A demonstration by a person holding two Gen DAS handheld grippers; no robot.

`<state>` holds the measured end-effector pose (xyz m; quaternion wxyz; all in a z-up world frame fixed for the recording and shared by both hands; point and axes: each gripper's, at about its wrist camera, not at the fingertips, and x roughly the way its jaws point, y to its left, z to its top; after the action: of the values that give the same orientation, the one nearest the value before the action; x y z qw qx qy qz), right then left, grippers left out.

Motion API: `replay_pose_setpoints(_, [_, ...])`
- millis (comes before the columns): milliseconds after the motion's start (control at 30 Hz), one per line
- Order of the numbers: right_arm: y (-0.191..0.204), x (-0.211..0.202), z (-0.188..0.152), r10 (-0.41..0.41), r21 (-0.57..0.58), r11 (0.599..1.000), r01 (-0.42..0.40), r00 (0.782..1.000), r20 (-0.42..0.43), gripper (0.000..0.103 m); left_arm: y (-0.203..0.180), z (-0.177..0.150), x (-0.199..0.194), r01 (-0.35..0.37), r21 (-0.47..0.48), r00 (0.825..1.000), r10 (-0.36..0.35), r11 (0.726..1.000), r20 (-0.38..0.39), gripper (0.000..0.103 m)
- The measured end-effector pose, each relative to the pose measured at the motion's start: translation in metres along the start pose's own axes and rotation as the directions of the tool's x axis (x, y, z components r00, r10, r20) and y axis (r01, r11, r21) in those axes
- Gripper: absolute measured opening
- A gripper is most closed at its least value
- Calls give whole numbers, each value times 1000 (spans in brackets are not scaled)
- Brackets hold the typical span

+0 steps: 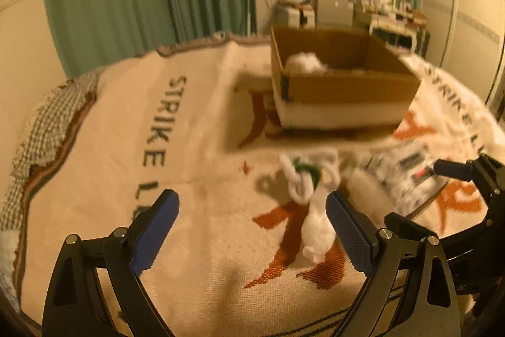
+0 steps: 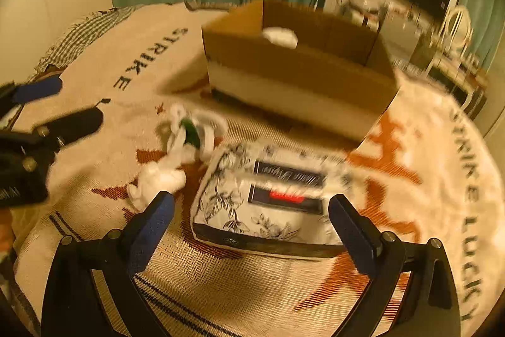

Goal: Organize soft objects
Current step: 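Grasp the white plastic bag with the left gripper while the right grasps the floral tissue pack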

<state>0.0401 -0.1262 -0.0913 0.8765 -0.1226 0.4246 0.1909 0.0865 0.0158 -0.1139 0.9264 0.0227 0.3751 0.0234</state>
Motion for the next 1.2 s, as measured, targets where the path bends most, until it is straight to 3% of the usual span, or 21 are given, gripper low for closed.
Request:
replay_pose_setpoints(300, [5,40,-17,-21,-72,997,16,997,-69,101,-14,-17,31,27,47,996,-23,999,-83,94])
replay_pose_setpoints(400, [13,45,-25,-68,-142,988,58,995,-69,101,-19,-19,37,42,62,994,-35,997,-108,94])
replay_pose_setpoints(533, [11,42,-25,-81,-133,988,74,995,-49,95,-30,-23,39,87,104,989,-74,991,-125,93])
replay_pose_setpoints(600, [9,39,-25,-86,-131,988,80,995,-41,91,-33,-25,42,135,95,982,-120,986,-146,85])
replay_pose_setpoints(700, [8,36,-25,-99,-139,986,93,994,-37,85,-31,-24,49,147,80,975,-131,986,-177,77])
replay_pose_setpoints(833, [-2,27,-22,-90,-102,991,87,996,-25,72,-33,-25,52,188,79,966,-169,979,-196,76])
replay_pose_setpoints(933, [-10,14,-19,-74,-47,996,74,997,9,57,-43,-26,57,210,116,959,-181,971,-220,60])
replay_pose_setpoints(1033, [-21,-1,-15,-61,25,998,60,997,38,50,-52,-25,57,225,153,955,-186,962,-231,38])
replay_pose_setpoints(1200, [-32,-30,-13,-55,89,995,49,996,69,49,-56,-23,38,217,190,966,-183,957,-183,31])
